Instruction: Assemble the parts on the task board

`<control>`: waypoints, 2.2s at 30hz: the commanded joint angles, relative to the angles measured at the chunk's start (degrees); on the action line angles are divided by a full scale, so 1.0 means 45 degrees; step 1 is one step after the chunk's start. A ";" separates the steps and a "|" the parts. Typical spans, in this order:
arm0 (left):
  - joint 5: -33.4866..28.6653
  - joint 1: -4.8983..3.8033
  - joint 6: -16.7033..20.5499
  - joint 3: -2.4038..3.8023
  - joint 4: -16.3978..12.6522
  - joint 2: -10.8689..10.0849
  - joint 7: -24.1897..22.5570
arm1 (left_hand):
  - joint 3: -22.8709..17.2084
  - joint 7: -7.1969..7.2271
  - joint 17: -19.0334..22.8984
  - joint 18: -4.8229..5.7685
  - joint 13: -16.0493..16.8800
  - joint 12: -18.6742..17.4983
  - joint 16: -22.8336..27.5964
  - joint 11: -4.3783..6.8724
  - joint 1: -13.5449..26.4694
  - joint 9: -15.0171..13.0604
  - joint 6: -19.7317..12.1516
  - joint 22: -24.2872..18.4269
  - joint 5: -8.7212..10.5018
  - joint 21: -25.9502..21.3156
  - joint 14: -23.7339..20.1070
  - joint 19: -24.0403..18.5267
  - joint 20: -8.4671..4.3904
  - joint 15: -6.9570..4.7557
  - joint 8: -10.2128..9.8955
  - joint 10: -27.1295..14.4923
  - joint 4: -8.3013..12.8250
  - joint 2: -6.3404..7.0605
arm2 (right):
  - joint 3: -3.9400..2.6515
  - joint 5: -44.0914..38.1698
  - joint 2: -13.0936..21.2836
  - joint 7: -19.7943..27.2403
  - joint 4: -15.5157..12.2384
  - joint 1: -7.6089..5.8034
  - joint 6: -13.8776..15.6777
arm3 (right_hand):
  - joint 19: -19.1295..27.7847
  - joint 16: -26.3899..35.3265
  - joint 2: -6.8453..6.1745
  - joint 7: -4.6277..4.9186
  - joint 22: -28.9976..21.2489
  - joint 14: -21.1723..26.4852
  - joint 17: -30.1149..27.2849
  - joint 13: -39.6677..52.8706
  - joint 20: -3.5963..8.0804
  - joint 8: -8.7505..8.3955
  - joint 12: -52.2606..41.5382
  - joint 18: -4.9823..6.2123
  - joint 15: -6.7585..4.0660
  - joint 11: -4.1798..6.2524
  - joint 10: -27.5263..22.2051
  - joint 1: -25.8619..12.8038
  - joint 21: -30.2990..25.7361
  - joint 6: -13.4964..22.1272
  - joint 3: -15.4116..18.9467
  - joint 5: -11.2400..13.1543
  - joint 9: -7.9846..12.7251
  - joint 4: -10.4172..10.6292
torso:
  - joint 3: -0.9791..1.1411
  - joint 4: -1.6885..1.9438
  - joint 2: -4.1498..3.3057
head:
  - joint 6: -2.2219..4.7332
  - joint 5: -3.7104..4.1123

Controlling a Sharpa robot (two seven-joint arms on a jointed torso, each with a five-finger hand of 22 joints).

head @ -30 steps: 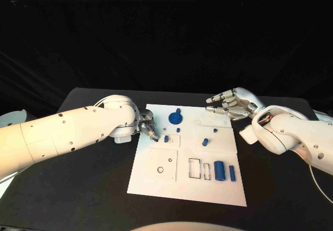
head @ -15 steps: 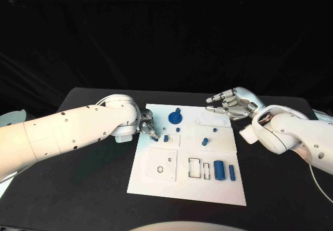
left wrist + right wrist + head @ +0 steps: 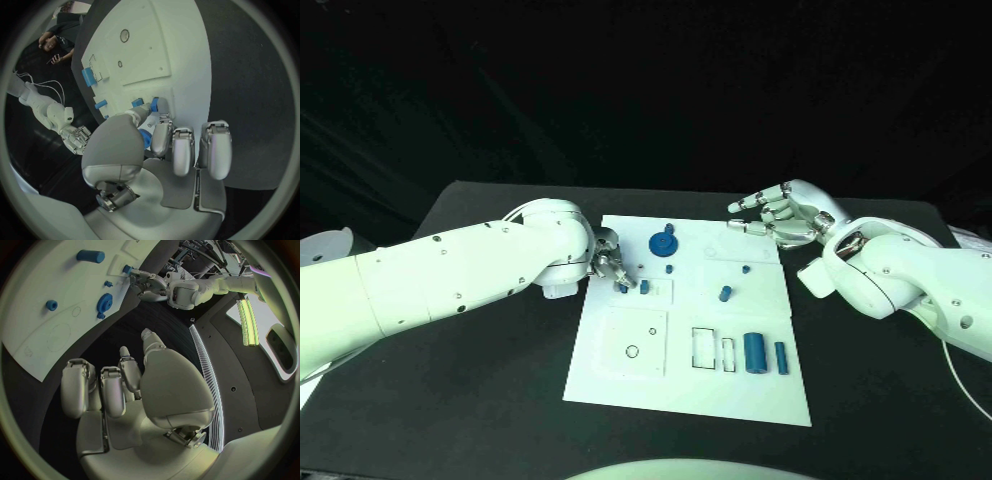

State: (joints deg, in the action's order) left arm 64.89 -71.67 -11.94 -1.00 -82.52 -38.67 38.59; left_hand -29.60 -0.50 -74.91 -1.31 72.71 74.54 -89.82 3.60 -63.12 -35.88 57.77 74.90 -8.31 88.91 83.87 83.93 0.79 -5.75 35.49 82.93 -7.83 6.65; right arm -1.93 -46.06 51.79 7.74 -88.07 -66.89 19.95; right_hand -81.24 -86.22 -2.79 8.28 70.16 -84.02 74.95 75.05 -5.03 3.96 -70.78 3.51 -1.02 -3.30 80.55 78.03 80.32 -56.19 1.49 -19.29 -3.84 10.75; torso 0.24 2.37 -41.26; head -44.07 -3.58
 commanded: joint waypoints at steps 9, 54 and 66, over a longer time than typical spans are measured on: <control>0.0037 0.0092 -0.0304 -0.0070 0.0089 0.0093 0.0369 | 0.0217 0.0028 -0.3353 0.0245 0.0157 0.0146 -0.0039 -0.0054 0.0389 0.0016 0.0143 0.3199 -0.0063 0.0111 0.1362 0.1280 -0.0113 -0.0082 -0.0102 0.0130 -0.0234 0.0041 | 0.0000 -0.0112 0.0010 0.0084 -0.0042 0.0010 -0.0086 | 0.0052 0.0033 0.0111 -0.0015 0.0015 -0.1022 0.1995 0.0044 0.0060 -0.0001 0.0048 0.0125 -0.0040 0.0042 0.0031 -0.0087 -0.0072 -0.0080 0.0027 -0.0055 -0.0017 0.0050 | -0.0002 -0.0002 0.0003 | -0.0013 -0.0008; -0.3979 0.0043 0.5112 0.0131 -0.0316 -0.1029 -0.3246 | 0.7367 -0.0956 0.0180 -0.1558 -0.6145 -0.6719 0.2776 -0.0923 0.1272 0.0610 -0.1978 -0.4023 0.0020 -0.7678 0.0155 -0.2062 0.0389 0.0526 -0.1108 -0.4244 -0.2009 -0.0050 | 0.0000 -0.0112 0.0046 0.0033 -0.0012 0.0011 0.0009 | 0.0069 0.0060 0.0131 -0.0014 -0.0027 -0.1014 0.1958 0.0007 0.0060 -0.0008 0.0085 0.0134 -0.0040 0.0043 0.0005 -0.0130 -0.0096 -0.0065 0.0063 -0.0205 -0.0014 0.0081 | 0.0003 0.0006 0.0016 | 0.0131 0.0101; -0.1492 0.0052 0.5154 0.0048 -0.0120 -0.0729 -0.6662 | 0.5332 -0.1505 0.2253 -0.1924 -0.8443 -0.8723 0.4971 -0.1416 -0.4675 0.2113 -0.2633 -0.7276 0.0151 -1.1543 -0.0546 -0.2370 0.0656 0.0833 -0.1894 -0.5809 -0.0079 -0.0898 | 0.0000 -0.0112 0.0064 0.0035 -0.0042 0.0011 0.0021 | 0.0069 0.0060 0.0131 -0.0014 -0.0027 -0.1014 0.1958 0.0007 0.0060 -0.0008 0.0085 0.0134 -0.0040 0.0043 0.0005 -0.0130 -0.0096 -0.0065 0.0063 -0.0205 -0.0014 0.0081 | 0.0009 0.0007 0.0002 | 0.0245 0.0203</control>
State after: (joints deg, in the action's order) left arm 51.44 -71.41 10.09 -0.76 -82.99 -42.48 19.55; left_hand -4.70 -7.02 -65.34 -9.35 35.65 36.48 -68.04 -2.38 -82.49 -27.01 46.25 42.83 -7.86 37.80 81.92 73.67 3.72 -2.04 27.60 57.68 -8.78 2.65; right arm -1.93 -46.12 52.13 7.66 -88.16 -66.88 20.15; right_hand -81.24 -86.22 -2.56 8.28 70.09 -84.02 74.91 75.05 -5.03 3.96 -70.72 3.51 -1.02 -3.30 80.55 77.80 80.09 -56.19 1.65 -19.96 -3.84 10.91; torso 0.27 2.38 -41.22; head -43.15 -2.84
